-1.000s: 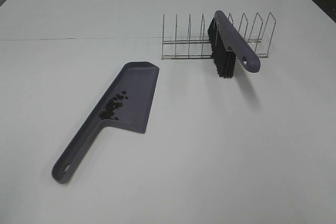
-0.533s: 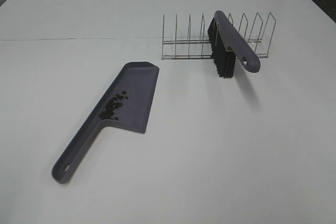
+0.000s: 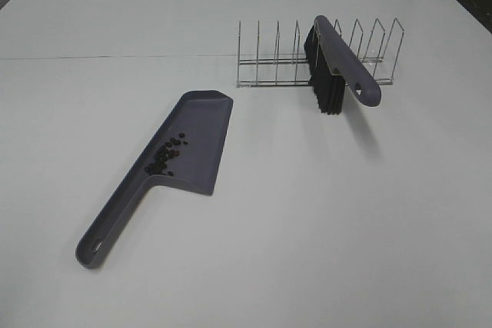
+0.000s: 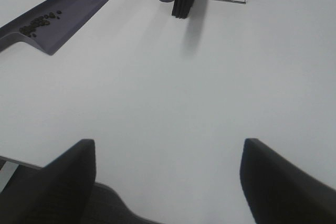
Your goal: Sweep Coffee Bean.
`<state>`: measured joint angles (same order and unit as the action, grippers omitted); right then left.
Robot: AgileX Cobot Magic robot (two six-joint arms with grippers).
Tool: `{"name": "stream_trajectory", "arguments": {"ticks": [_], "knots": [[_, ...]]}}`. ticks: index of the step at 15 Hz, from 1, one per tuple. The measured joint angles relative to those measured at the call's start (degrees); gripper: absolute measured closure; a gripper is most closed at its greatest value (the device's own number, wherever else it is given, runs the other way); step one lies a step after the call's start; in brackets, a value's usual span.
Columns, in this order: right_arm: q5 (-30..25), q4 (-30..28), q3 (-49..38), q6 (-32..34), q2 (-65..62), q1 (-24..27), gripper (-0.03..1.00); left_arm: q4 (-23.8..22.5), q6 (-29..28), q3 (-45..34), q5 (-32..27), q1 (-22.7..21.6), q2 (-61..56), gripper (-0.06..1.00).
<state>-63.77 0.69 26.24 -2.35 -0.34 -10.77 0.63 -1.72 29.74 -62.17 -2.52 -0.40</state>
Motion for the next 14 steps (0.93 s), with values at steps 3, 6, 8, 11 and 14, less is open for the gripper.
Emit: {"name": "stream_trajectory", "arguments": {"ticks": [3, 6, 8, 11, 14], "knots": [[0.00, -0.06, 0.00, 0.00, 0.00, 0.00, 0.33, 0.00, 0.00, 0.00, 0.00, 0.00, 0.00, 0.23], [0.00, -0.06, 0.00, 0.00, 0.00, 0.00, 0.33, 0.00, 0.00, 0.00, 0.00, 0.00, 0.00, 0.23], [0.00, -0.06, 0.00, 0.00, 0.00, 0.00, 0.33, 0.00, 0.00, 0.00, 0.00, 0.00, 0.00, 0.23], [0.06, -0.06, 0.00, 0.00, 0.00, 0.00, 0.33, 0.00, 0.00, 0.00, 0.00, 0.00, 0.00, 0.23], [0.06, -0.06, 0.00, 0.00, 0.00, 0.00, 0.33, 0.00, 0.00, 0.00, 0.00, 0.00, 0.00, 0.23]]}}
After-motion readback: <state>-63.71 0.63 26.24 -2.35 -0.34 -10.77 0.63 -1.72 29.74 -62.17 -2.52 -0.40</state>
